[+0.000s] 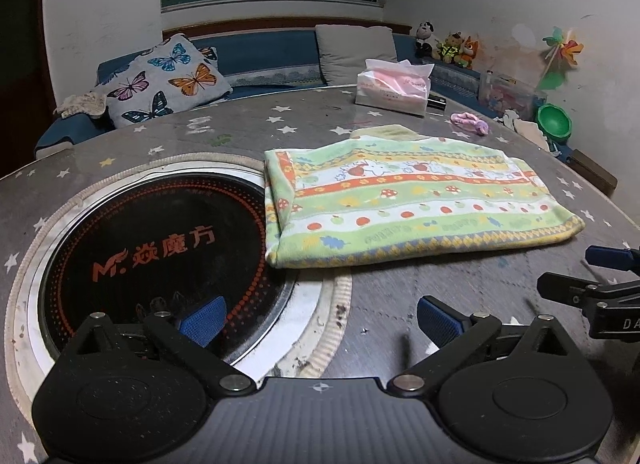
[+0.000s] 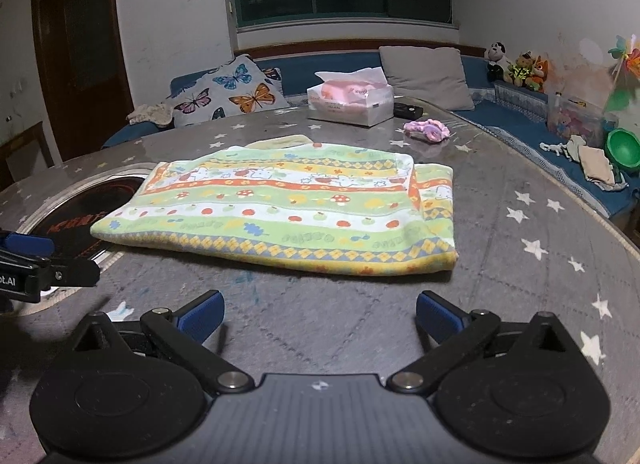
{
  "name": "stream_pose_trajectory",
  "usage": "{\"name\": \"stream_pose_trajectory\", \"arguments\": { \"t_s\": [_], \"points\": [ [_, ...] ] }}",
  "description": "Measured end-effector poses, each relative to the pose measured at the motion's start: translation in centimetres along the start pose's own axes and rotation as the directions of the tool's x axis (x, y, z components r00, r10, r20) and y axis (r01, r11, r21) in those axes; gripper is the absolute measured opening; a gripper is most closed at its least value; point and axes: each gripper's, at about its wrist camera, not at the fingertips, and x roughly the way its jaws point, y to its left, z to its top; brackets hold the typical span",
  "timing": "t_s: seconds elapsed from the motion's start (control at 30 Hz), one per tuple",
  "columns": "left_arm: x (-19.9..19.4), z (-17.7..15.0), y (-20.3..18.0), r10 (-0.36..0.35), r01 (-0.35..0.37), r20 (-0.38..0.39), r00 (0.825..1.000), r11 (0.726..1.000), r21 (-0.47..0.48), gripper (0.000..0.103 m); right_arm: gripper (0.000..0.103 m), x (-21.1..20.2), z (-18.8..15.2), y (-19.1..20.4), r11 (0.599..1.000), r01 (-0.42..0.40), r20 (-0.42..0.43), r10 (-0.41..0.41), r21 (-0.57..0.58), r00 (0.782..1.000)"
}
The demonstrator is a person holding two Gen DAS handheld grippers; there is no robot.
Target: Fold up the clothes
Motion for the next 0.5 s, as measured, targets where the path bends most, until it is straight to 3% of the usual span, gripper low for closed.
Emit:
{"name": "stream_pose_trajectory", "arguments": {
  "t_s": [0.5],
  "points": [
    [-0.8, -1.1, 0.1, 0.013, -0.014, -0.016, 1.000, 1.000, -0.019, 0.103, 0.103, -0.7, -0.4, 1.0, 1.000, 0.018, -0.006, -0.018, -0.005, 1.000]
  ]
}}
